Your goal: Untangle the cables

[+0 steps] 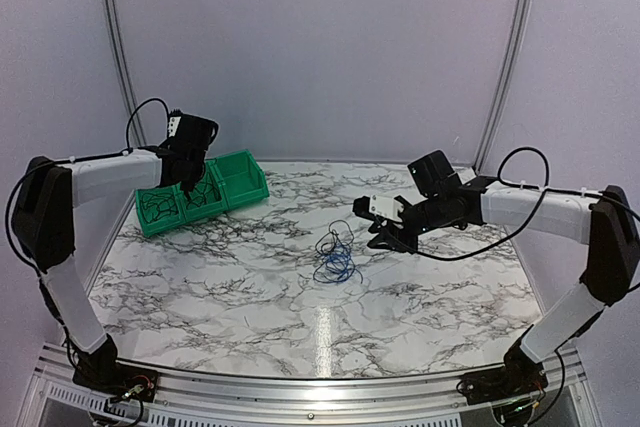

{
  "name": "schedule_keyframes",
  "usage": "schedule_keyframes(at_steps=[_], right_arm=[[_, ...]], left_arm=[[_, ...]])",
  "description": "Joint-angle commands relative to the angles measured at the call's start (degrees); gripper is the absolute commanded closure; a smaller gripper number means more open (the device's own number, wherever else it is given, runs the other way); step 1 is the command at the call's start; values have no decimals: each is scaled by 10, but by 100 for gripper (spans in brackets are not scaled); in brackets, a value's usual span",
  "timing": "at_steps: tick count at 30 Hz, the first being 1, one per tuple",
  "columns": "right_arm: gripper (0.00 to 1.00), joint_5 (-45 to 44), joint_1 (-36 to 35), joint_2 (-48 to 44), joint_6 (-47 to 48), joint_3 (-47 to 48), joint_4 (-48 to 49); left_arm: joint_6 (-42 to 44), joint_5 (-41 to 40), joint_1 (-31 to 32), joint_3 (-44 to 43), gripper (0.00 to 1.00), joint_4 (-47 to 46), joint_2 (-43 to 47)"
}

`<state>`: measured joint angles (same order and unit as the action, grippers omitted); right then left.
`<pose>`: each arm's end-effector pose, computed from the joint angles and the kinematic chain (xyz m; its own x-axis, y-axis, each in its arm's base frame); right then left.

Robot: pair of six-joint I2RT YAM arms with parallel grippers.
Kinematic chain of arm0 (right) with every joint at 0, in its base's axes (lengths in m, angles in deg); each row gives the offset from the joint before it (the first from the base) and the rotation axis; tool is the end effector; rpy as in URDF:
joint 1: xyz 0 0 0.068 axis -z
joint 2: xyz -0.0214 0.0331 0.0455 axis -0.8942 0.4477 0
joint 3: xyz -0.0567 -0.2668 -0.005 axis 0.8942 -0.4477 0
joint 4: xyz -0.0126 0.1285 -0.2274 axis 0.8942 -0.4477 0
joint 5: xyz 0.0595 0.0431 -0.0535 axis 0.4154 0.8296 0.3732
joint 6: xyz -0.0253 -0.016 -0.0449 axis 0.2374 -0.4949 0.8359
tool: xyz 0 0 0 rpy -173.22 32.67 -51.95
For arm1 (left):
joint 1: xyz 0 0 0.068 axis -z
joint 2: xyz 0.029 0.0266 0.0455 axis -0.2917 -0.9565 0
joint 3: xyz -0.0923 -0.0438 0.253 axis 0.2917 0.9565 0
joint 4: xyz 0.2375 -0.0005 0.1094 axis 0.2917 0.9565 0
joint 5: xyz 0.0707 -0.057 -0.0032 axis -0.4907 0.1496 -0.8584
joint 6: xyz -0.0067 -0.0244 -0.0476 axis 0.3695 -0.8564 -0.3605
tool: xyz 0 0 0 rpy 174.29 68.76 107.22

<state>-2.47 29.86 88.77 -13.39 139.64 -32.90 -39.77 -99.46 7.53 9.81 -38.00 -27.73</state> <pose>0.2615 0.1903 0.2366 0.0426 -0.7404 -0.6708 -0.9611 0.1531 -0.2300 0.3755 -0.1394 0.2728 -0.3473 -0.0034 -0.9377 -0.4959 0.8494 0.1806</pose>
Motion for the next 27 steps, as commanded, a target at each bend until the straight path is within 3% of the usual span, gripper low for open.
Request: schedule_keyframes(at_steps=[1,13,27], right_arm=[[63,-10,-5,16,7,3,-1],[63,-20,-9,27,11,4,-4],[63,-32,-16,37,16,6,-8]], left_arm=[[-38,-39,-18,-49,100,50,-51],[-64,11,-20,-116,100,75,-160],[-73,125,-39,-126,100,81,-191]])
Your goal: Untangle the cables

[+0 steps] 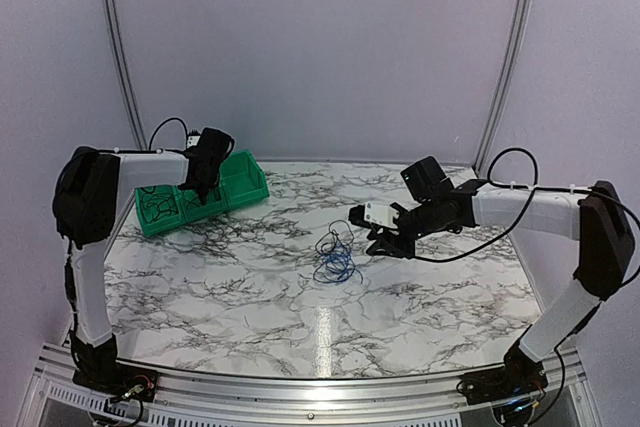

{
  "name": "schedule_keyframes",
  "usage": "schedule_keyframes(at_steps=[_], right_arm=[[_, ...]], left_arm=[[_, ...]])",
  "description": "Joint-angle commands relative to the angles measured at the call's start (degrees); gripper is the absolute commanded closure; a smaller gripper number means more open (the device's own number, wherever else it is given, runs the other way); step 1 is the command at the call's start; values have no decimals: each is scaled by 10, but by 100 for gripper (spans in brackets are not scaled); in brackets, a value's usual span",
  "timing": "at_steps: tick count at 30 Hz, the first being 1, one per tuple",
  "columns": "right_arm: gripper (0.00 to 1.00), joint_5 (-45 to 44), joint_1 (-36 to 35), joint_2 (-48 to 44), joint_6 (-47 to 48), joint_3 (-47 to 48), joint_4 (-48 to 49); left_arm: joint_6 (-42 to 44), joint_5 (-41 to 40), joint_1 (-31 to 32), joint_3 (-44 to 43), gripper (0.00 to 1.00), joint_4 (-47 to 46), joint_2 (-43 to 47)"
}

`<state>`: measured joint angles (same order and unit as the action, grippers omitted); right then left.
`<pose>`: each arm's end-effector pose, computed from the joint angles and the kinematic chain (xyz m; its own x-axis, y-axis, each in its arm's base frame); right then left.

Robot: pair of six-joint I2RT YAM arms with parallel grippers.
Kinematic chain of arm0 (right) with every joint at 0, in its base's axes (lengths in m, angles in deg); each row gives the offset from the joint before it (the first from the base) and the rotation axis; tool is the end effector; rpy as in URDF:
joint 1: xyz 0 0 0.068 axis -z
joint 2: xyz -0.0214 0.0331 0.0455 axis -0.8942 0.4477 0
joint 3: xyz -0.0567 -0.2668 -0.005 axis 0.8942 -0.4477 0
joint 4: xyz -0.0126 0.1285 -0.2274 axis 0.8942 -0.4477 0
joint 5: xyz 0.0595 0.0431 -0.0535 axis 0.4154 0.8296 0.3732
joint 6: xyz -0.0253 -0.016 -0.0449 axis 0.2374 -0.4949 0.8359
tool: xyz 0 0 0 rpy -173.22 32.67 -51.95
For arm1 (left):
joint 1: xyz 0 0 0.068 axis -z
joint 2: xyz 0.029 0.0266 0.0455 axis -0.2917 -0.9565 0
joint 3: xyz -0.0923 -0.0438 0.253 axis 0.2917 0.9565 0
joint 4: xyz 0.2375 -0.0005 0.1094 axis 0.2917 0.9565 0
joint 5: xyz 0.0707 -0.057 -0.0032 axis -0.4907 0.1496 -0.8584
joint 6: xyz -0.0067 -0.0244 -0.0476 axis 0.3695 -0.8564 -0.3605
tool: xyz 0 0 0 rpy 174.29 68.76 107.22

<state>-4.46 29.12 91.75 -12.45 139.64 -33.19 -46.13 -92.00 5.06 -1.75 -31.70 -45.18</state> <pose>0.2644 0.1960 0.2200 0.0310 -0.7785 -0.6269 -0.9664 0.1367 -0.2176 0.4351 -0.1481 0.2020 -0.5010 -0.0613 -0.8632 -0.4470 0.8725 0.1974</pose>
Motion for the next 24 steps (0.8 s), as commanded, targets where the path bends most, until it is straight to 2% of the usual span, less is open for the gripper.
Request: schedule_keyframes(at_steps=[1,4,8,11,20,24], right_arm=[[63,-13,-9,8,6,6,-6],[63,-13,-9,7,6,6,-6],[63,-16,-10,8,8,6,-6],[63,-22,-13,11,9,6,-4],[63,-25,-18,18,9,6,-3],[63,-34,-18,21,-7,8,7]], left_arm=[[-11,65,-17,-10,100,19,-16],[-17,97,-25,-3,100,23,-5],[-19,143,-29,17,73,24,35],[-29,137,-29,46,63,23,71],[-38,143,-26,109,58,18,193],[-11,166,-1,121,57,4,257]])
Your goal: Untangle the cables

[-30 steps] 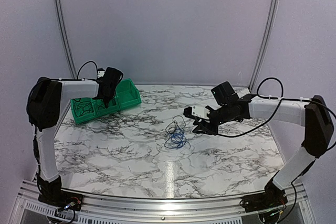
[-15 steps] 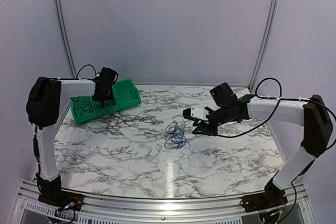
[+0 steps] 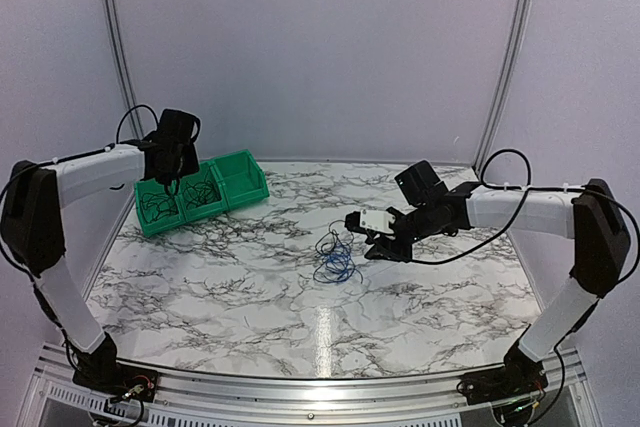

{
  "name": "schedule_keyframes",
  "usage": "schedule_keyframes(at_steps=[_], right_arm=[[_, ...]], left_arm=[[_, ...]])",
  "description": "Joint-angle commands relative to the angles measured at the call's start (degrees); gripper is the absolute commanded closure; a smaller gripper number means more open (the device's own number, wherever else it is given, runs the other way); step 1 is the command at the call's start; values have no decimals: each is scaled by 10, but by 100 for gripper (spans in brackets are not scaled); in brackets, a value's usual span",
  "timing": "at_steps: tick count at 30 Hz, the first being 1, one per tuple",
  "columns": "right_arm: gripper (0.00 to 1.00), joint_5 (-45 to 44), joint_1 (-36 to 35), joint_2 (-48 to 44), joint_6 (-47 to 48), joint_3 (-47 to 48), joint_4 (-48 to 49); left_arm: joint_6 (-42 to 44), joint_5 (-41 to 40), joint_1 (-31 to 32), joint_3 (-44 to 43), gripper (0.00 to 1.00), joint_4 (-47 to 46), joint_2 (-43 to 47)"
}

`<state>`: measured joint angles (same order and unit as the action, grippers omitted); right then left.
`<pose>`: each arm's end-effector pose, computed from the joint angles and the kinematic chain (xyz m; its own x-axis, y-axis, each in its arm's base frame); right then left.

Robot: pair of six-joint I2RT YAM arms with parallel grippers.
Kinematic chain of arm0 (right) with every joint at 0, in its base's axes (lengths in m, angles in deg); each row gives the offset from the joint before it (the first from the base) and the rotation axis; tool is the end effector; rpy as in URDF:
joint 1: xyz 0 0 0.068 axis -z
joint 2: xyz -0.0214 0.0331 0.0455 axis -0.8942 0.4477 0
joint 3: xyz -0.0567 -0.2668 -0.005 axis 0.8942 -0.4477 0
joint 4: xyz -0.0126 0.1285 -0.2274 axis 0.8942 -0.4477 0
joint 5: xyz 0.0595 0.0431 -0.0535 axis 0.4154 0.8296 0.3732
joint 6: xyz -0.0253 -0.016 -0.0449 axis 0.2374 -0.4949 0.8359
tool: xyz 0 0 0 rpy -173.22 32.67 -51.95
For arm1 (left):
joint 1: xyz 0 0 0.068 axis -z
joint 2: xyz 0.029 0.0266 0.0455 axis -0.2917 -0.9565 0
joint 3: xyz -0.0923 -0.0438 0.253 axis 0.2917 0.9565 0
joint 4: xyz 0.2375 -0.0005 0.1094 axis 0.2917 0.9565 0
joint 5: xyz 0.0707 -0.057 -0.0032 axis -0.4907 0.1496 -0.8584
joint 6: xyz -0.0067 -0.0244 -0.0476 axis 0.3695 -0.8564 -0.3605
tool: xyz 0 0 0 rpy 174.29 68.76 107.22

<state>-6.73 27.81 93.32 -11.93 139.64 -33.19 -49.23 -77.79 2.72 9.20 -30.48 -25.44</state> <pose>0.2632 0.2027 0.2111 0.0371 -0.8053 -0.5917 -0.9670 0.1205 -0.2246 0.3782 -0.1150 0.2755 -0.4411 -0.2066 -0.8733 -0.3380 0.9397 -0.0516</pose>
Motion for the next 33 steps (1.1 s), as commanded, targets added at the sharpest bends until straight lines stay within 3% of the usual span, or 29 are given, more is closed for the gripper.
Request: schedule_keyframes(at_steps=[1,5,8,9,10,11,16,22,26,31,33], right_arm=[[63,-15,-5,7,-18,9,11],[64,-32,-1,10,-53,17,35],[66,-37,14,24,-96,42,48],[67,-37,22,33,-107,60,47],[67,-37,27,44,-116,77,43],[67,-37,33,56,-125,95,35],[67,-40,55,118,-155,172,2],[65,-29,63,200,-173,251,-25],[64,-17,66,246,-181,294,-36],[63,6,67,292,-176,334,-56],[62,9,67,310,-174,347,-61]], left_arm=[[34,28,34,15,57,-16,77],[80,63,78,19,52,-40,117],[102,135,82,-8,46,-38,121],[112,155,84,-13,37,-47,132],[118,169,86,-6,9,-65,144],[118,184,88,14,2,-92,162],[130,291,92,140,1,-192,212],[168,351,123,188,1,-230,228],[213,261,184,210,1,-242,273],[203,59,187,238,1,-258,263],[179,30,184,213,1,-229,242]])
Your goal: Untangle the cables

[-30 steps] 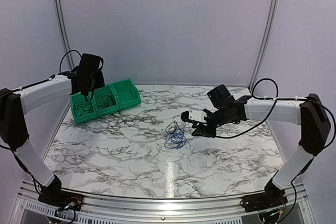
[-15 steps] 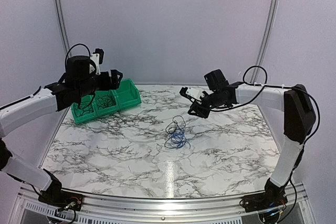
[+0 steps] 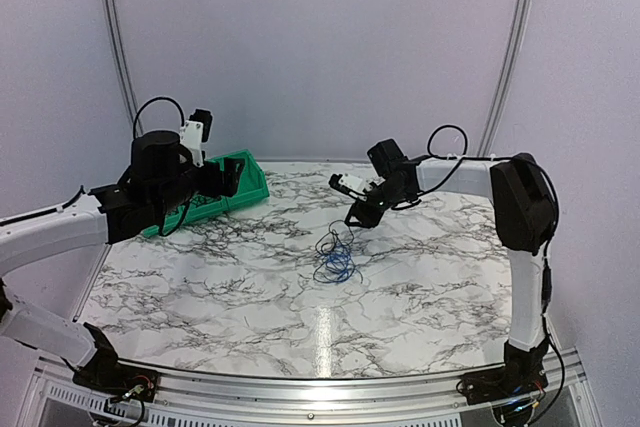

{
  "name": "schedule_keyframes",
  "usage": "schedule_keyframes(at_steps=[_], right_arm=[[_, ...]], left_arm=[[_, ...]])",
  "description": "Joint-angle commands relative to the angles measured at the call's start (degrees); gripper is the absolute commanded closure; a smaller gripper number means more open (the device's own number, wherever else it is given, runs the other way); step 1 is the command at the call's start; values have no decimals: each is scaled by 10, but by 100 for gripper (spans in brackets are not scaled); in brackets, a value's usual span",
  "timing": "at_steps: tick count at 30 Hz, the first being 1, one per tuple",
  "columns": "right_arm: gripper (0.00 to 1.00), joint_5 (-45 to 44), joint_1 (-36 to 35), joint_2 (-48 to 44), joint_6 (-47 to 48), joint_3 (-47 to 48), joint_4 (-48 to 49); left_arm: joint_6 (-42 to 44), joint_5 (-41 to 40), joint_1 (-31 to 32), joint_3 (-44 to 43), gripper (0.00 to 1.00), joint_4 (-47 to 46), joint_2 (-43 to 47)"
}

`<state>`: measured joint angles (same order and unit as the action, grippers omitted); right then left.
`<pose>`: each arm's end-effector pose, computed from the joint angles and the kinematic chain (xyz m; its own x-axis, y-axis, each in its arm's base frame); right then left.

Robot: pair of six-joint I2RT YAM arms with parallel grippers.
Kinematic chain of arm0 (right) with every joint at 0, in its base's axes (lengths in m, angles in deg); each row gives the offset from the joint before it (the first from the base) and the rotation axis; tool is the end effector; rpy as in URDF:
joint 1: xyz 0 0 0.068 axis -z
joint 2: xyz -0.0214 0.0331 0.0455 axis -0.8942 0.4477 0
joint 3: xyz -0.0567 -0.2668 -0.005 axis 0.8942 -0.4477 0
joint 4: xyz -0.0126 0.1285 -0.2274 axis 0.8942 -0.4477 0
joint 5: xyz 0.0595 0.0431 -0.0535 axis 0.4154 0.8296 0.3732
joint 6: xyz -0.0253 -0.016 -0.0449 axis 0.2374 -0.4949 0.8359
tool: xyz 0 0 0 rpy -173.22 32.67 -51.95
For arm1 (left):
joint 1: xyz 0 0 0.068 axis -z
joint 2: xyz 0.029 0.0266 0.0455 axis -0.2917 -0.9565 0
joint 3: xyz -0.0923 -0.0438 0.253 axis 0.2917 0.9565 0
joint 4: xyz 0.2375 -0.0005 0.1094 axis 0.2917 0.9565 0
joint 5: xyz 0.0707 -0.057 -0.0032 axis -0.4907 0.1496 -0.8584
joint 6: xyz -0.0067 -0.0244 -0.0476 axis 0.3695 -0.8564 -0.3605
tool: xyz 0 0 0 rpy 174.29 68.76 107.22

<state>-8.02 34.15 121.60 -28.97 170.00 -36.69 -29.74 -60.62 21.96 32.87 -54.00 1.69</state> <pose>0.3928 0.2326 0.1818 -0.3443 -0.7160 -0.6073 -0.8856 0.4624 -0.0431 0.2357 -0.1783 0.3249 -0.1401 0.0160 -0.9900 0.3933 0.9185 -0.0409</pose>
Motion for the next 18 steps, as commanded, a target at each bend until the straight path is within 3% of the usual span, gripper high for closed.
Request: schedule_keyframes(at_steps=[1,5,8,11,15,18], right_arm=[[62,23,3,35,-2,51,-29],[62,26,6,65,-8,72,-31],[65,32,8,80,-11,82,-33],[74,40,11,88,-16,90,-32],[100,70,16,79,-22,104,-50],[100,100,16,36,-30,98,-58]], left_arm=[[-20,-108,-11,-33,1,13,-30],[-37,-9,-16,23,1,-68,3],[-28,37,-18,34,3,-79,-2],[-3,104,-19,41,12,-80,-13],[37,179,-19,30,35,-65,-36],[37,211,-18,17,42,-52,-44]])
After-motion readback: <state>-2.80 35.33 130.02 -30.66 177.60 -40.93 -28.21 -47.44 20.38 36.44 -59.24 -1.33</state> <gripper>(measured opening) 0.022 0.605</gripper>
